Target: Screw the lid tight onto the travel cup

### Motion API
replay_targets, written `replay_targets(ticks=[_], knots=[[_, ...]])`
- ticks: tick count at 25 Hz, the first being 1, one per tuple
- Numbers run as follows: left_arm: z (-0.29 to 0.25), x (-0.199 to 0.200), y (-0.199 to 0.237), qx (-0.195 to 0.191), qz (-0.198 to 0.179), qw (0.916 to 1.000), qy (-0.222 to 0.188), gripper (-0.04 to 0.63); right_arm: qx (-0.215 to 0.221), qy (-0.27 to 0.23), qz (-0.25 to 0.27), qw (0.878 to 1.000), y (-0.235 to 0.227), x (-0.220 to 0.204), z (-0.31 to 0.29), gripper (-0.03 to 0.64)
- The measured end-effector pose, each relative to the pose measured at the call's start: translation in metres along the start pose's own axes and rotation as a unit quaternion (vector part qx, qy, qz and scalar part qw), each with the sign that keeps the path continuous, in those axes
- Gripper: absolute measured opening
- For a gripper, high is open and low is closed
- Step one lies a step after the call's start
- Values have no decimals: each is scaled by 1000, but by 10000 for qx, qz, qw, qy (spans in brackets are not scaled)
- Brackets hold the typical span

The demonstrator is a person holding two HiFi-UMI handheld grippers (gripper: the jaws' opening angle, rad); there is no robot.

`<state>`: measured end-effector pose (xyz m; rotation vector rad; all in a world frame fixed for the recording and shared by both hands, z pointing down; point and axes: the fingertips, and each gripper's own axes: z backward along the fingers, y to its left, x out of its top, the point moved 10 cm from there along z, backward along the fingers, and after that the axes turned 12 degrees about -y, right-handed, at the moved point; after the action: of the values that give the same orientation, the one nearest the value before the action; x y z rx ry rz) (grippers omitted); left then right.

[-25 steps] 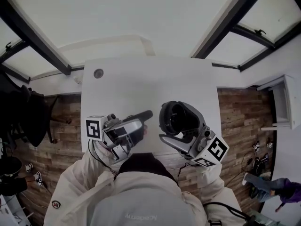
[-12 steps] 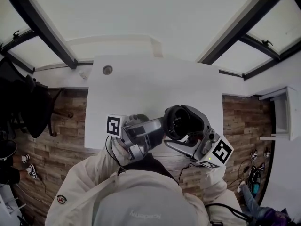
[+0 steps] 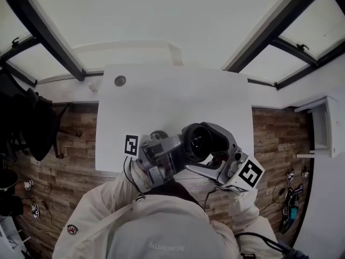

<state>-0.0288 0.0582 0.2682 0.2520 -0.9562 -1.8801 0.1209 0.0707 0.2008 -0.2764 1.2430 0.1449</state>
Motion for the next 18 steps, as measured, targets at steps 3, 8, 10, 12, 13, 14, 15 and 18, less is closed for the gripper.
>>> replay_targets(ticks=[3, 8, 10, 12, 13, 14, 15, 18], knots=[[0, -3, 0, -85, 91, 9999, -56, 413, 28, -9, -35, 10000, 3, -2, 0, 440], [2, -3, 1, -62, 159, 9998, -134, 400, 23, 2, -104, 9999, 2, -8, 2, 440], [5, -4, 1, 7, 113, 9999, -130, 394, 15, -3, -120, 9999, 4, -11, 3, 440], [8, -4, 1, 46, 72, 9999, -138, 391, 15, 7, -102, 9999, 6, -13, 3, 440], [9, -4, 0, 60, 57, 9999, -151, 391, 17, 20, -82, 10000, 6, -14, 3, 440], [10, -5, 0, 84, 45, 9998, -168, 390, 16, 41, -67, 10000, 7, -15, 3, 440], [11, -4, 0, 123, 31, 9997, -187, 388, 8, 70, -62, 10000, 7, -16, 3, 440], [14, -3, -1, 282, -53, 9993, -233, 388, -18, 131, -92, 9999, 7, -19, 4, 440]])
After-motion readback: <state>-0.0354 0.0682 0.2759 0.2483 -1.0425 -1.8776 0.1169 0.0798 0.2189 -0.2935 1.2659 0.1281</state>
